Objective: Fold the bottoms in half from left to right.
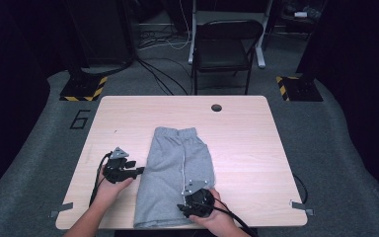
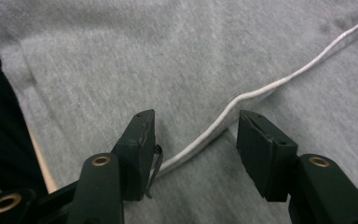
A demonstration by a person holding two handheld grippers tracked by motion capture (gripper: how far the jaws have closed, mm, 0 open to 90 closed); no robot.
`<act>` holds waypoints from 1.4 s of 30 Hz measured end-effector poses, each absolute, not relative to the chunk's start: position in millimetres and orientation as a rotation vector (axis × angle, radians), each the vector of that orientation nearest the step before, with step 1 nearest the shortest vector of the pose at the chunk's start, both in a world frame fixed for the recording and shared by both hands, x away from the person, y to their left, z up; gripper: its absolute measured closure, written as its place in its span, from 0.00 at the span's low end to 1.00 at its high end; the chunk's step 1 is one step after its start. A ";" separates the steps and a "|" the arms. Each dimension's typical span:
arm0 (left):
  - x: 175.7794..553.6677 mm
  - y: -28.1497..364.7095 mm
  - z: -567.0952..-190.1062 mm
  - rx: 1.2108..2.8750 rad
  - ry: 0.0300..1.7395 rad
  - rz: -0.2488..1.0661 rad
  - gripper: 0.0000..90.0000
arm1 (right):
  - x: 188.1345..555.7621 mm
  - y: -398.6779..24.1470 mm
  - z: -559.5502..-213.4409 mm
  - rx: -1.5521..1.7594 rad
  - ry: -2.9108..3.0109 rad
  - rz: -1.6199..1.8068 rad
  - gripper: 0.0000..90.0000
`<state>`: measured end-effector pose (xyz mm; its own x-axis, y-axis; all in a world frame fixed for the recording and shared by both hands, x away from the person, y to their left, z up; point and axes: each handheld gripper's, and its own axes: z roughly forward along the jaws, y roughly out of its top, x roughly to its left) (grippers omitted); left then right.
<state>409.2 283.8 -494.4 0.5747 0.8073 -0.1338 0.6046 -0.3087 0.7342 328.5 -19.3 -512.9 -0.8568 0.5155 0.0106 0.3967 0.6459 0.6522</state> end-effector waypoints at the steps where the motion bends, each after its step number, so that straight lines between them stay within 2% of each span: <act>1: 409.7 281.7 -493.6 2.021 1.122 0.340 0.55 | 326.5 -19.9 -512.6 0.764 2.688 0.993 0.51; 8: 423.2 264.6 -475.5 2.041 1.037 0.328 0.55 | 321.1 -20.6 -514.5 0.749 2.689 1.017 0.58; 23: 443.9 238.5 -457.9 2.002 1.014 0.307 0.56 | 328.3 -16.9 -512.4 0.698 2.695 1.055 0.92; 42: 493.6 179.7 -457.7 2.031 1.019 0.281 0.57 | 319.7 -24.1 -502.3 0.686 2.656 1.163 0.95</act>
<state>493.6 179.7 -457.7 0.6462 0.7474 -0.1543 0.5624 -0.3297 0.7583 319.7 -24.1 -502.3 -0.8816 0.4707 0.0351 0.3451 0.5920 0.7283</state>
